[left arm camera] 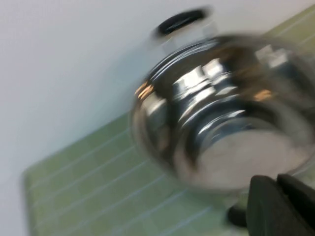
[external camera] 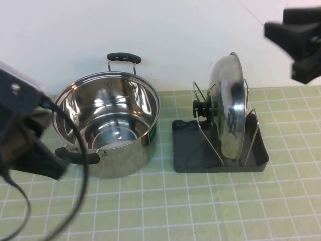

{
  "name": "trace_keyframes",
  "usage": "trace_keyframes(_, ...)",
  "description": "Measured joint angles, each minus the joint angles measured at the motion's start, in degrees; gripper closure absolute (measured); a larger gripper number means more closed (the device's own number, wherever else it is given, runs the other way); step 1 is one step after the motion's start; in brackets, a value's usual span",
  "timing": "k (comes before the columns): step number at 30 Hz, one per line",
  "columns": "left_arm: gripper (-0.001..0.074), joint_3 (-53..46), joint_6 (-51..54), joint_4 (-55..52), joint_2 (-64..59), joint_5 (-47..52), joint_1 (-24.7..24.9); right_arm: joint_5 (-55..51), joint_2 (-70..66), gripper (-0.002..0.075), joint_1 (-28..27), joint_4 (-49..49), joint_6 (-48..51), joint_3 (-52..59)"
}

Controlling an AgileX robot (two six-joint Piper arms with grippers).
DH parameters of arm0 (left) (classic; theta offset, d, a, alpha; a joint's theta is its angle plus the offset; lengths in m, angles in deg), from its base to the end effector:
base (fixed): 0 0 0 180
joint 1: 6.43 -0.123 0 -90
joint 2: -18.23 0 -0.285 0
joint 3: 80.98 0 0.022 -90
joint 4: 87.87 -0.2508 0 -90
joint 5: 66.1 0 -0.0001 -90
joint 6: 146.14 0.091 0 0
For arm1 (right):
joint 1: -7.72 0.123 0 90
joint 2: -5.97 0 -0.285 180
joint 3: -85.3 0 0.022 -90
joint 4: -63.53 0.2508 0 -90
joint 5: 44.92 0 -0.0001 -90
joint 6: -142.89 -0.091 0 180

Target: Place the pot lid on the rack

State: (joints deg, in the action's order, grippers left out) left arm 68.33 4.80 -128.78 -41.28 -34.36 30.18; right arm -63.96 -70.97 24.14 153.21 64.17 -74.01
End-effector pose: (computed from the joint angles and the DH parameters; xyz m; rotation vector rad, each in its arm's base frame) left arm 0.1660 -0.0842 0.3532 0.5313 1.9105 0.0230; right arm 0.2528 0.1055 0.3776 -0.6504 1.5819 0.3455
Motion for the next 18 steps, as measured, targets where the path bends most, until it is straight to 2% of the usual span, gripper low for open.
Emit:
trace_keyframes(3, 0.0736, 2.78, -6.09, -3.60, 0.00, 11.70, 0.00, -5.15, 5.28, 0.0613, 0.00, -2.54, 0.58, 0.00)
trace_keyframes(6, 0.0736, 6.01, -8.70, -1.70, 0.23, 22.17, 0.00, -10.23, 9.17, 0.0693, 0.00, -9.27, -6.19, -0.03)
trace_keyframes(10, 0.0736, 7.60, -7.96, 5.75, 3.30, 25.78, 0.00, -18.29, 11.58, 0.0718, 0.00, -25.96, -19.53, -0.03)
trace_keyframes(15, 0.0736, 7.71, -7.47, 15.19, 9.96, 25.93, 0.00, -35.96, 11.84, 0.0726, 0.00, -58.69, -40.96, -1.36)
trace_keyframes(18, 0.0736, 7.71, -7.47, 19.08, 14.13, 25.65, 0.00, -43.53, 12.09, 0.0726, 0.00, -72.28, -51.77, -1.75)
